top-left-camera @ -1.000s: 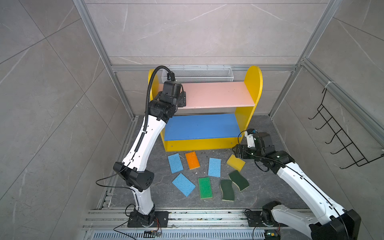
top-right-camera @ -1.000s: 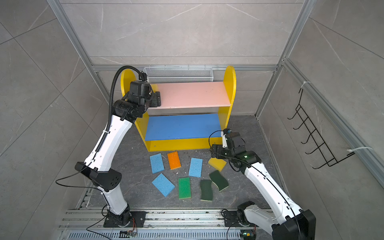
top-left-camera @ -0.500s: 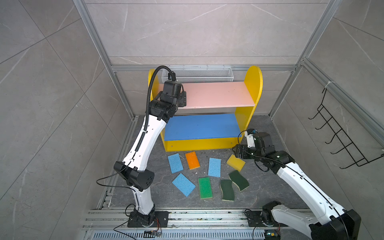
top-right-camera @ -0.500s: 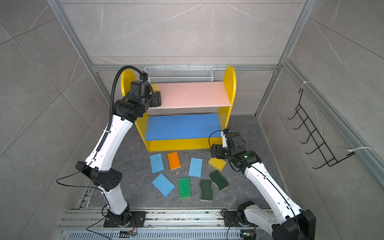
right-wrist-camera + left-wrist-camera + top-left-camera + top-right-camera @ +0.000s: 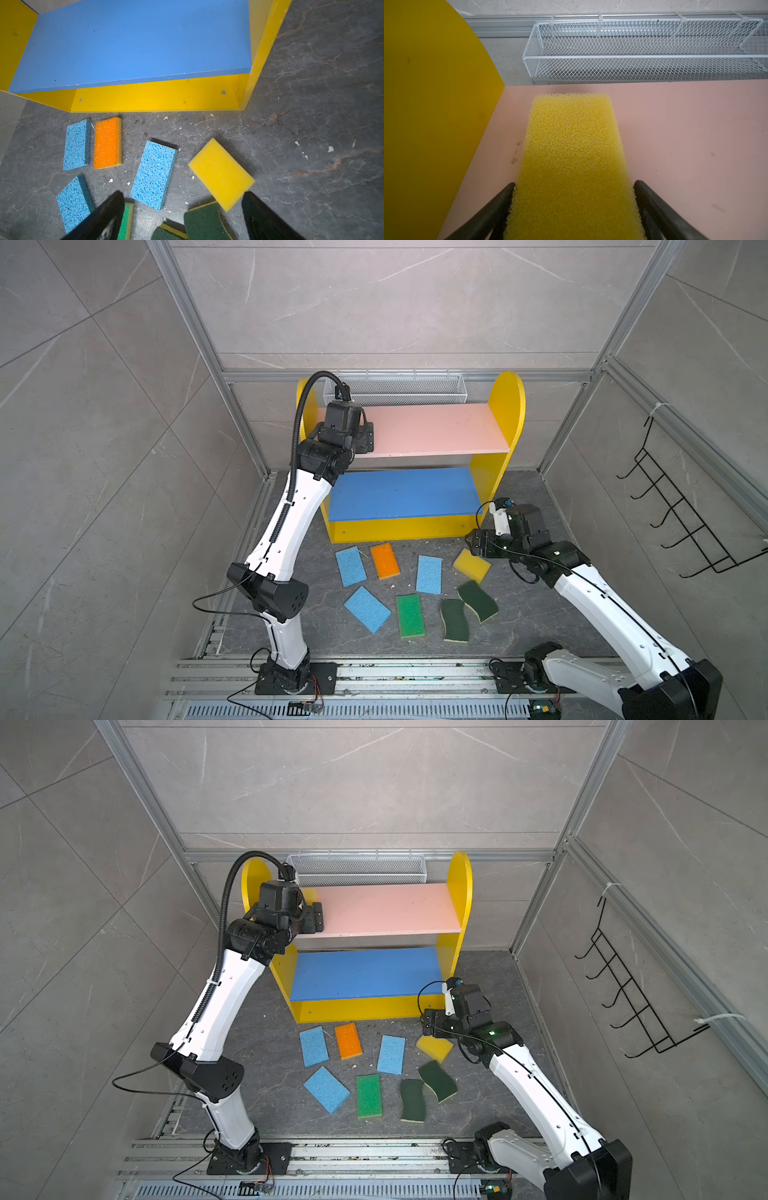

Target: Place and organize the cleaning sponges onto the shelf

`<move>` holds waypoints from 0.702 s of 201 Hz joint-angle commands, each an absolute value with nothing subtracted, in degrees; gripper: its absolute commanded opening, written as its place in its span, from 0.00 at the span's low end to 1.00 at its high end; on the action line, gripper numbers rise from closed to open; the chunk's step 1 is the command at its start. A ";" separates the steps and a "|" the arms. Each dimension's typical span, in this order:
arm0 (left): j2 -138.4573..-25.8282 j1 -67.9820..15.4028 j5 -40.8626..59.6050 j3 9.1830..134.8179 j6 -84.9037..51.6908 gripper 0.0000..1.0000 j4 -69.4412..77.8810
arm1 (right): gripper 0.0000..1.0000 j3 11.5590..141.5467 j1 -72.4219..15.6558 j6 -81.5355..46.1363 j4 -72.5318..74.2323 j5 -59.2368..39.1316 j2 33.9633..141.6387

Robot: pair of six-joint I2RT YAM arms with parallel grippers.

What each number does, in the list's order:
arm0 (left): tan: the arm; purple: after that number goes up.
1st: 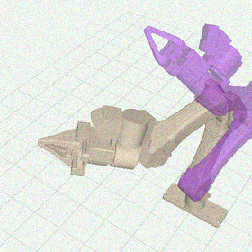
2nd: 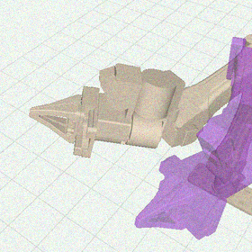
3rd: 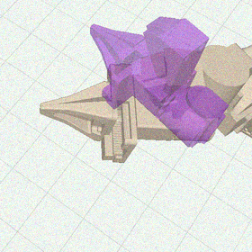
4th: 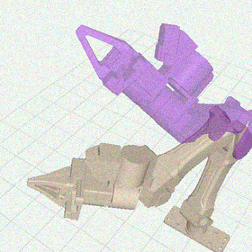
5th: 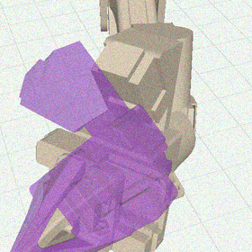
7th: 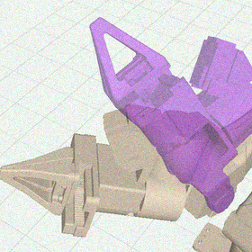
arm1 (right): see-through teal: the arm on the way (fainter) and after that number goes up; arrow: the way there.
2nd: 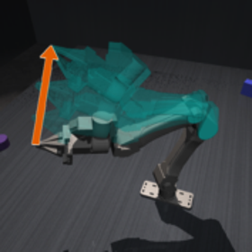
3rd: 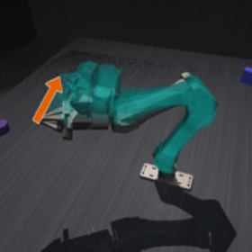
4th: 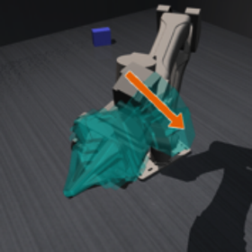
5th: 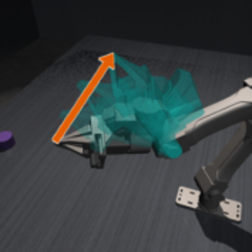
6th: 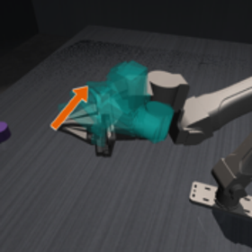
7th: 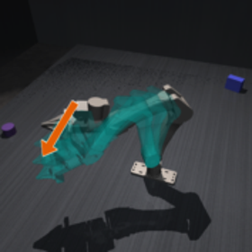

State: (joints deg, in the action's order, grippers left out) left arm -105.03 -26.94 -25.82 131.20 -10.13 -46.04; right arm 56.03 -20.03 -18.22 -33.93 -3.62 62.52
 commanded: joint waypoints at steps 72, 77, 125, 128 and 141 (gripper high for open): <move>-102.97 -26.72 -26.78 130.54 -11.87 0.86 -51.93 | 0.91 57.74 -20.30 -17.75 -36.25 -2.24 60.65; -103.01 -26.72 -26.81 130.50 -11.82 0.85 -51.89 | 0.91 57.76 -20.31 -17.75 -36.40 -2.20 60.56; -103.10 -26.63 -30.28 130.45 -13.27 0.84 -53.15 | 0.91 57.74 -20.37 -17.67 -37.07 -1.85 59.77; -103.10 -26.63 -30.32 130.47 -13.33 0.84 -53.19 | 0.91 57.79 -20.31 -17.66 -37.11 -1.85 59.77; -102.97 -26.63 -30.37 130.45 -13.52 0.85 -53.37 | 0.91 57.85 -20.31 -17.61 -37.34 -1.85 59.68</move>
State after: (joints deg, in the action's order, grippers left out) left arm -104.29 -26.96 -28.40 131.20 -12.23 -48.38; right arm 56.27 -20.03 -18.22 -35.88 -2.76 60.71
